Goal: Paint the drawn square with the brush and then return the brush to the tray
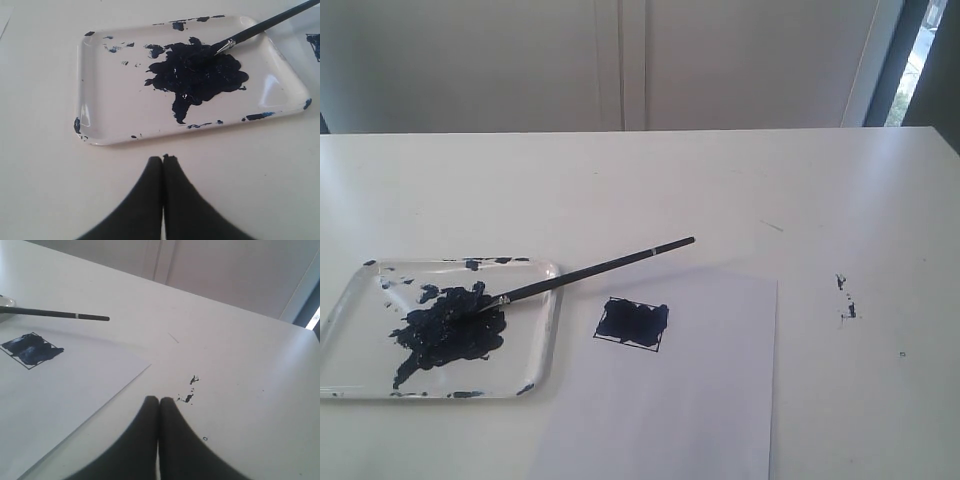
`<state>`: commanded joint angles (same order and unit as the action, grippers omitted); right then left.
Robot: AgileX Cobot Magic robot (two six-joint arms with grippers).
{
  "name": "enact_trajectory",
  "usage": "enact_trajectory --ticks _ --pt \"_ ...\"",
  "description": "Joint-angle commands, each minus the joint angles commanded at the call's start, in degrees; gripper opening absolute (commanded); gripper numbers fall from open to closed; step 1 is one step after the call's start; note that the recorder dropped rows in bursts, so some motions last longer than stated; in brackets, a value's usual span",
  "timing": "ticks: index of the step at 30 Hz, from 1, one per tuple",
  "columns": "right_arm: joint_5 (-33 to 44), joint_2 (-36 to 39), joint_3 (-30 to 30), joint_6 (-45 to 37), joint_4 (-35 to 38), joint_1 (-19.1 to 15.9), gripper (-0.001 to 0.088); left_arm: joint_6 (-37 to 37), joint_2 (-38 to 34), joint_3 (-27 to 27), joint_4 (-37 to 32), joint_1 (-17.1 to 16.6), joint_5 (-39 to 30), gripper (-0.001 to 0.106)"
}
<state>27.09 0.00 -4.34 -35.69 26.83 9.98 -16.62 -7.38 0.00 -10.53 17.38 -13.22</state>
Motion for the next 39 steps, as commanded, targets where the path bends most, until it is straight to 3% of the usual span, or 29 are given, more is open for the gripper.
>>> enact_trajectory --ticks 29,32,35,39 --pt "0.0 0.0 0.0 0.0 0.0 0.0 0.0000 0.1 0.0 0.0 0.0 -0.3 0.0 0.000" --pt "0.0 0.0 0.0 0.0 0.1 0.0 0.0000 0.1 0.0 0.0 0.0 -2.9 0.0 0.000" --pt "0.0 0.0 0.0 0.0 0.1 0.0 0.0000 0.1 3.4 0.0 0.0 -8.4 0.0 0.000" --pt "0.0 0.0 0.0 0.0 0.1 0.0 0.0000 0.1 7.4 0.0 -0.1 -10.7 0.0 0.000"
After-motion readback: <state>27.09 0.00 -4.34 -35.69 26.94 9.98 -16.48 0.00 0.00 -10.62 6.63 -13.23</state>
